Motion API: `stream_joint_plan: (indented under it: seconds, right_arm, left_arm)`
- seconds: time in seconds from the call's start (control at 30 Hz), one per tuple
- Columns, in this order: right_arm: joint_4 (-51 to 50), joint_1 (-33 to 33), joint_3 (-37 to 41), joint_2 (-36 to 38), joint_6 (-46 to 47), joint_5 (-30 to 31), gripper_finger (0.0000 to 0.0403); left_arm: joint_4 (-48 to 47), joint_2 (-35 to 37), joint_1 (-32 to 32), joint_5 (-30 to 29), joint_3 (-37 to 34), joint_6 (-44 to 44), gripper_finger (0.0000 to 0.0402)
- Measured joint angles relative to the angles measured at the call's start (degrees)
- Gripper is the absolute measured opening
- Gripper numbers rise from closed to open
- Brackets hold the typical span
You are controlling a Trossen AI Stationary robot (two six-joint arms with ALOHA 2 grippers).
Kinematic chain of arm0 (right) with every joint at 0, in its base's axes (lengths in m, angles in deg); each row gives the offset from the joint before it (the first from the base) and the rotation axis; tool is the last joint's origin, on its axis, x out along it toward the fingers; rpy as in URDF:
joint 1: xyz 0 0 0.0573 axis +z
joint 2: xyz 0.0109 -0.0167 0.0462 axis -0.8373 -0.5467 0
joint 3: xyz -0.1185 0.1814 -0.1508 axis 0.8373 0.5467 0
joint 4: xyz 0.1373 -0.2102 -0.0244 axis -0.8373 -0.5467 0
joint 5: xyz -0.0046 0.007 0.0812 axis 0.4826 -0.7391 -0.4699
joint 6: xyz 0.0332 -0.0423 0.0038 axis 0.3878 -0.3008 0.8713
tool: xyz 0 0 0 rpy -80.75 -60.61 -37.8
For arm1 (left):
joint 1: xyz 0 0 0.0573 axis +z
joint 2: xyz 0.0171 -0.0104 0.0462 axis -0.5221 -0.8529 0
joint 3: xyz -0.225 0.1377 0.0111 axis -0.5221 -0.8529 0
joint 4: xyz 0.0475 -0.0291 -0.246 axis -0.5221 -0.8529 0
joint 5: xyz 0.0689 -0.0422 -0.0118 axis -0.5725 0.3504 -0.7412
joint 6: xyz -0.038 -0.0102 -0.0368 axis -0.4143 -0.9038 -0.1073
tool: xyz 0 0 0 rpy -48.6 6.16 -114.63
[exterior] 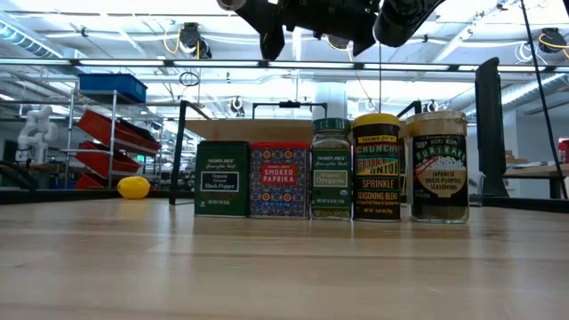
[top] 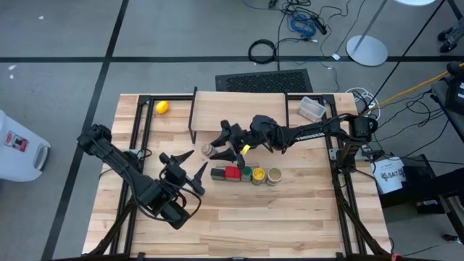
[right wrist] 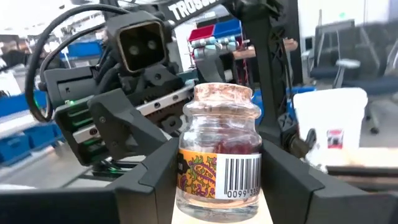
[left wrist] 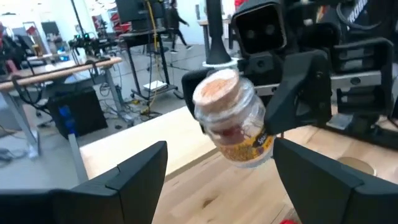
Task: Shelf spices
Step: Put the transparent seasoning bottle on the shelf
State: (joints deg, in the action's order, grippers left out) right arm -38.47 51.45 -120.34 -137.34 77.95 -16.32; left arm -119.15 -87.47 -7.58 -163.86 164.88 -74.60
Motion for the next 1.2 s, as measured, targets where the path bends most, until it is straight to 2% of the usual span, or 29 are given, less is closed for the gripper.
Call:
stream_joint_plan:
  seconds: [0.5,0.77,0.9,0.97,1.07,1.2]
  right_arm:
    - [-1.4,1.2,0.0,0.0,-11.6,-0.3,0.0174]
    - [-1.2,1.9,0.0,0.0,-14.6,-0.3,0.0174]
    - [-1.2,1.3,0.0,0.0,-14.7,-0.3,0.0174]
    - [-1.1,0.8,0.0,0.0,-14.7,-0.4,0.0174]
    - [-1.2,0.0,0.0,0.0,-14.6,-1.0,0.0174]
    - [-1.1,-0.7,0.0,0.0,-12.6,-4.5,0.0174]
  left_arm:
    - [1.2,0.1,-1.1,-2.0,-0.3,5.3,0.0301]
    - [15.1,2.0,-1.2,-0.8,-0.3,7.8,0.0301]
    - [27.9,2.3,-1.2,-0.5,-0.3,16.4,0.0301]
    - [35.9,2.7,-1.2,0.1,-0.3,24.1,0.0301]
    - [48.7,2.7,-1.5,1.2,-0.3,38.7,0.0301]
    - [68.2,2.7,-1.6,7.8,-0.3,67.4,0.0301]
